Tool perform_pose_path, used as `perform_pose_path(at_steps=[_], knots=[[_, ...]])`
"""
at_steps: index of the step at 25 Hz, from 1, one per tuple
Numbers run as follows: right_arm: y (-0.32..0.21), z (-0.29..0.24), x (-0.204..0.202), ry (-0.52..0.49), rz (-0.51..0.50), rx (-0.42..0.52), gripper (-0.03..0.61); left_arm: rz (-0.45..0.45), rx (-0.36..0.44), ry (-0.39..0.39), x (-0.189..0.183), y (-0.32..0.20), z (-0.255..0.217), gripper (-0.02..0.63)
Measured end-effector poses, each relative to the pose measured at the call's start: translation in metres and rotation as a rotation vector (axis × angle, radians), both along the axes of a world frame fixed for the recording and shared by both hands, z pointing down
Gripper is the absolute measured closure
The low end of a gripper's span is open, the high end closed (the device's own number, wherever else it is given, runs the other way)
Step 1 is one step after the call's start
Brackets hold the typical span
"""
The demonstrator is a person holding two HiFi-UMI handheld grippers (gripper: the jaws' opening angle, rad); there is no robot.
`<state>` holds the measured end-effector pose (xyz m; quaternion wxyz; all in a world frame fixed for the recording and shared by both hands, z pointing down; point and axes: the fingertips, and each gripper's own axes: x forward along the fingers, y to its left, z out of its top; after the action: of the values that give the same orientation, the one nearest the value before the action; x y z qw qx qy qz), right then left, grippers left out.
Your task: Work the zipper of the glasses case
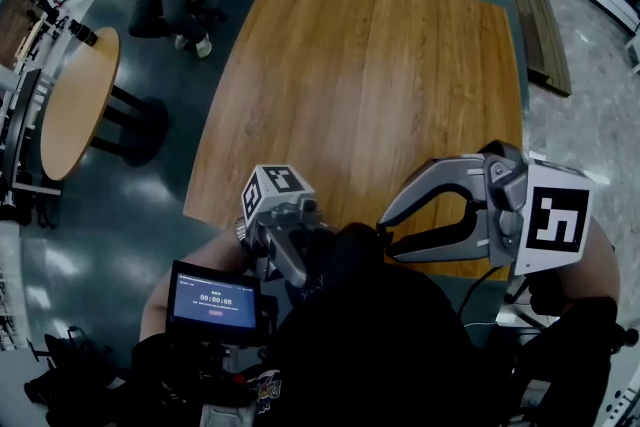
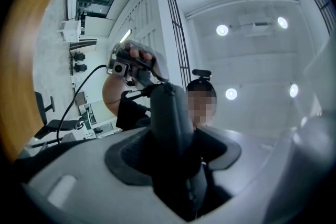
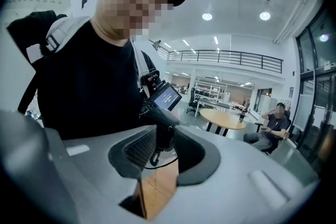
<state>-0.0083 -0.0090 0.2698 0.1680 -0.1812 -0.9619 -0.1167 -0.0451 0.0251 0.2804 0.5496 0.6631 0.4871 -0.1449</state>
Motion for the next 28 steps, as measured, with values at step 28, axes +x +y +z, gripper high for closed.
perform_pose_path(at_steps=[28], knots=[[0.005, 0.010, 0.010, 0.032, -0.079, -0.210, 0.546, 0.037, 0.039, -0.033, 0.010, 0.016, 0.003, 0.351]])
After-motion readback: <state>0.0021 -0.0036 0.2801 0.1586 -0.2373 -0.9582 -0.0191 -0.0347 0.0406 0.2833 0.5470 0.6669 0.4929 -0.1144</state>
